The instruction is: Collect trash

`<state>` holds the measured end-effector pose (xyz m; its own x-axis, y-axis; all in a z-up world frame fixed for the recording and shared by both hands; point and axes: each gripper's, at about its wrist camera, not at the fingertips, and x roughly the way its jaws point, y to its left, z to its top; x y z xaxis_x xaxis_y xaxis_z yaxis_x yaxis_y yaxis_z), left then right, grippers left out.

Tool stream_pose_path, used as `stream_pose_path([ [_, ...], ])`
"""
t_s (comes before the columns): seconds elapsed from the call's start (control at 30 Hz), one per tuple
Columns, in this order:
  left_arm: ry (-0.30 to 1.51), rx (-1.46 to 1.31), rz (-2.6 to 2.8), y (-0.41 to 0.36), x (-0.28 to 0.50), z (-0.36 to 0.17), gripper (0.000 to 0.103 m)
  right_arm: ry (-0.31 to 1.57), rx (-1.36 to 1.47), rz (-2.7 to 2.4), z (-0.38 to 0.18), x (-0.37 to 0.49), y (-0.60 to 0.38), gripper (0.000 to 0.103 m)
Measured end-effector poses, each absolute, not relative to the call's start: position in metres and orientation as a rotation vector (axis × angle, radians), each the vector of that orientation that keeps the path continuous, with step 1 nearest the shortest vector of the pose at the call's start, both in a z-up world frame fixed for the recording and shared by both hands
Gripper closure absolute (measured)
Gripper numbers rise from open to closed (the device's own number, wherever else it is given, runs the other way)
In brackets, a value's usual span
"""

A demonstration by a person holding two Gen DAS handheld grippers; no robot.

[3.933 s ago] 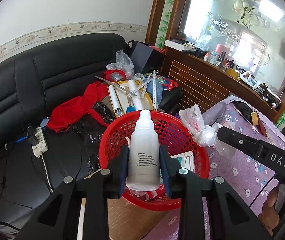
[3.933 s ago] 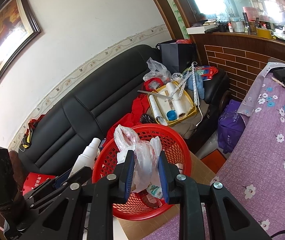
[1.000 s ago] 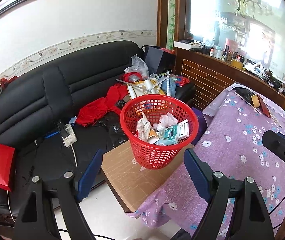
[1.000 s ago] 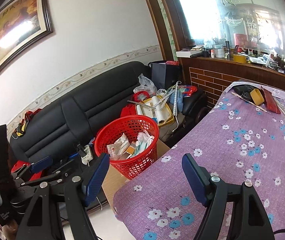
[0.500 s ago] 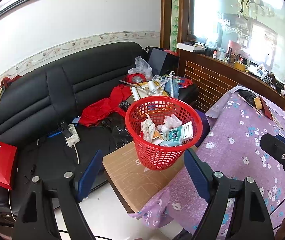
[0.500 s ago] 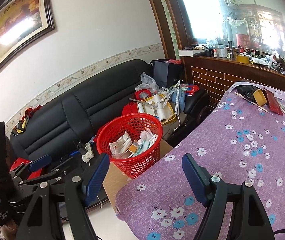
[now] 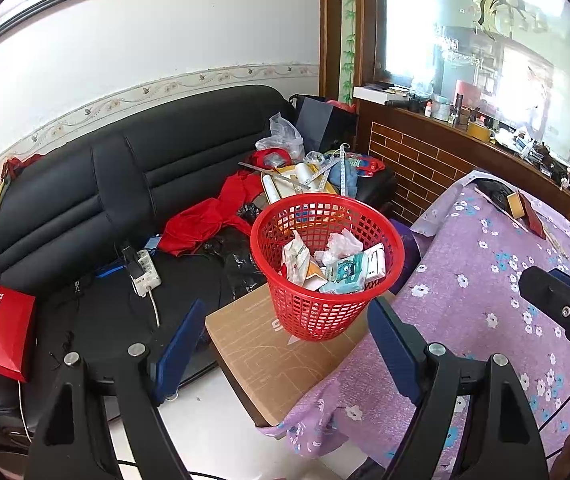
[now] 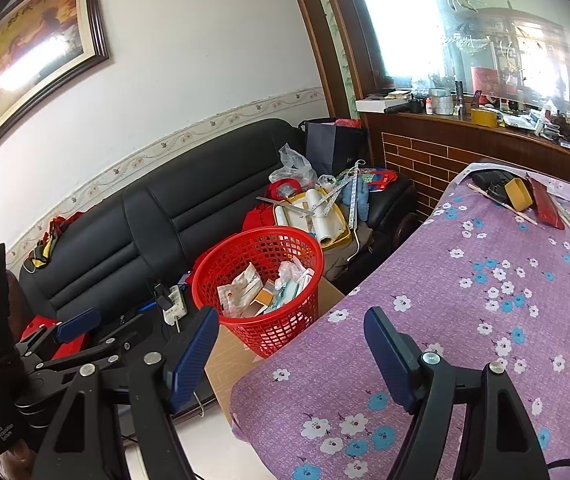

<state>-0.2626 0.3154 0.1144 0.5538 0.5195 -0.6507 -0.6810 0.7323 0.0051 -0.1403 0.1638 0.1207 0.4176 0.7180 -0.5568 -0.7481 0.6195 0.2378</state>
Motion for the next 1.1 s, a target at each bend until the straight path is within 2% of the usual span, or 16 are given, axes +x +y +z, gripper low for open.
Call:
stream_pose_path([
  [1.1, 0.684, -0.259, 0.722, 0.3195, -0.2636, 0.1101, 0.019, 0.676, -0.054, 0.917, 0.1196, -0.1412, 0.1649, 0.025],
])
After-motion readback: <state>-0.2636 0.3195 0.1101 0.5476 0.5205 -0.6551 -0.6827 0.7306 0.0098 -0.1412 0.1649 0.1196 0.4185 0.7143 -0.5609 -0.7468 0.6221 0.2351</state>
